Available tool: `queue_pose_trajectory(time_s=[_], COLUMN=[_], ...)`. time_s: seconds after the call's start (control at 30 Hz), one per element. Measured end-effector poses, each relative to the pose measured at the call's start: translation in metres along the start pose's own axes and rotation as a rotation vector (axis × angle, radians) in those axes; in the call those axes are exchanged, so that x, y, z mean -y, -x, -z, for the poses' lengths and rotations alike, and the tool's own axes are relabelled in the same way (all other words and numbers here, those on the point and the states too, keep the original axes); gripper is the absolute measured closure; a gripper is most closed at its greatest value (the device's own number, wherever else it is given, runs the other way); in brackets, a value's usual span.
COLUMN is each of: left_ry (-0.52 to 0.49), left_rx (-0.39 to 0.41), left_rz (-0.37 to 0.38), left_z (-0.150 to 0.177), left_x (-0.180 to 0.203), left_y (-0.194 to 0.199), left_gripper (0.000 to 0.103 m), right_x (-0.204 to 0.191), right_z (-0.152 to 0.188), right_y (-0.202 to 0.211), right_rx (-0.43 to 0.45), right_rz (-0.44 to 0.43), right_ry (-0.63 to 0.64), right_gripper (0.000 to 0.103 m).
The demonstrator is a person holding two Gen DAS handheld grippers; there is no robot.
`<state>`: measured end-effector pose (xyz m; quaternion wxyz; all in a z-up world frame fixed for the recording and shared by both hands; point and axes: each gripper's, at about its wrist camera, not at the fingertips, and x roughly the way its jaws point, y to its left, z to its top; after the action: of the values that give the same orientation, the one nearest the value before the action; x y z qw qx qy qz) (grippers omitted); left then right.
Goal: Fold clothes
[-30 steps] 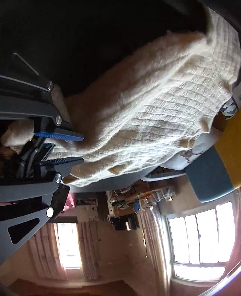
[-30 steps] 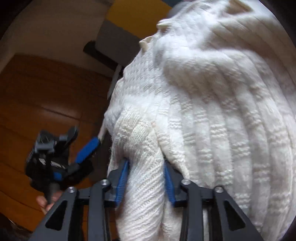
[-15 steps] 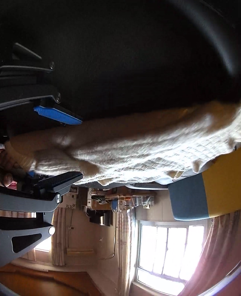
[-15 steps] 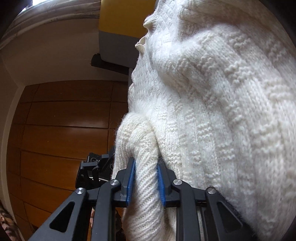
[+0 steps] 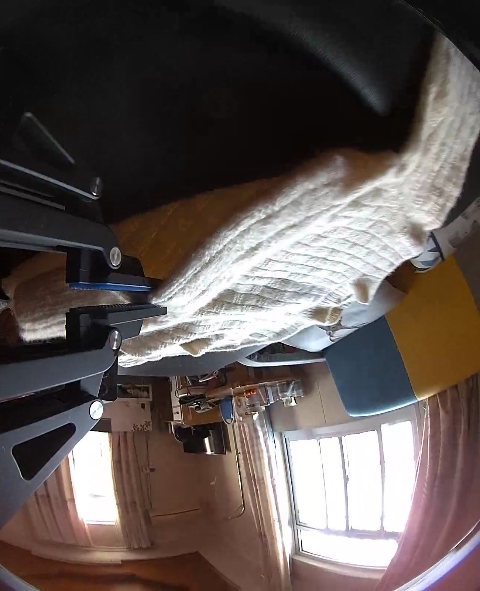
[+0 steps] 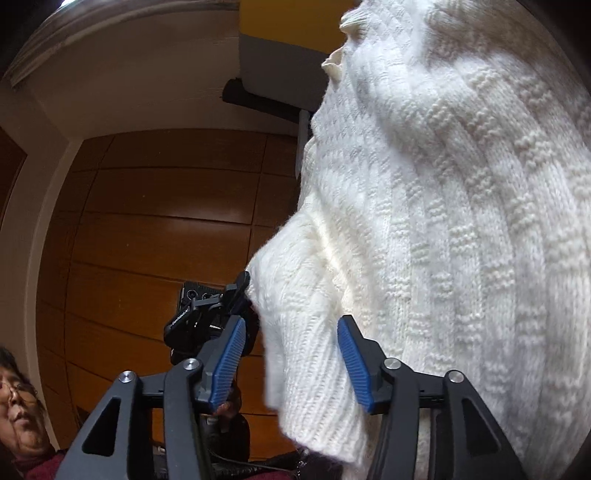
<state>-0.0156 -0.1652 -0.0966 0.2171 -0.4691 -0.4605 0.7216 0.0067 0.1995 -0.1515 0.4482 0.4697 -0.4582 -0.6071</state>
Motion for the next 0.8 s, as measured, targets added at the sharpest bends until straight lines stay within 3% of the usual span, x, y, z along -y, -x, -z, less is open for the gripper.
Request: queue_pose_trajectory(time_s=[0.1, 0.17, 0.23, 0.3, 0.33, 0.43, 0.5, 0.57, 0.63, 0.67, 0.8], left_ry=[-0.011, 0.049, 0.124, 0.178, 0.187, 0.171, 0.099, -0.007, -0.114, -0.139, -0.183], left_rx=[0.054, 0.058, 0.056, 0.068, 0.079, 0.092, 0.073, 0.046, 0.020, 0.014, 0.039], left_rz=[-0.068, -0.109, -0.140, -0.146, -0.144, -0.163, -0.208, -0.265, -0.363, -0.399, -0.539], left_z=[0.000, 0.003, 0.007, 0.013, 0.016, 0.027, 0.033, 0.040, 0.046, 0.048, 0.051], left_x=[-0.016, -0.043, -0.073, -0.094, -0.100, -0.108, -0.098, -0.080, -0.065, -0.063, -0.066], left_y=[0.044, 0.059, 0.072, 0.080, 0.083, 0.086, 0.077, 0.063, 0.050, 0.047, 0.059], left_gripper=[0.097, 0.096, 0.085, 0.062, 0.061, 0.058, 0.057, 0.059, 0.091, 0.095, 0.096], right_x=[-0.010, -0.017, -0.022, -0.026, -0.027, -0.037, -0.046, -0.053, -0.052, -0.049, -0.045], right_z=[0.006, 0.008, 0.010, 0.012, 0.013, 0.014, 0.014, 0.011, 0.012, 0.014, 0.018], right_y=[-0.015, -0.024, -0.030, -0.035, -0.038, -0.047, -0.052, -0.062, -0.066, -0.066, -0.067], right_rx=[-0.041, -0.064, -0.085, -0.096, -0.100, -0.097, -0.084, -0.076, -0.089, -0.105, -0.105], right_rz=[0.105, 0.178, 0.238, 0.288, 0.312, 0.391, 0.444, 0.525, 0.616, 0.643, 0.647], right_ry=[0.085, 0.128, 0.157, 0.179, 0.190, 0.244, 0.304, 0.358, 0.402, 0.412, 0.444], right_gripper=[0.046, 0.046, 0.046, 0.046, 0.046, 0.046, 0.046, 0.046, 0.046, 0.046, 0.047])
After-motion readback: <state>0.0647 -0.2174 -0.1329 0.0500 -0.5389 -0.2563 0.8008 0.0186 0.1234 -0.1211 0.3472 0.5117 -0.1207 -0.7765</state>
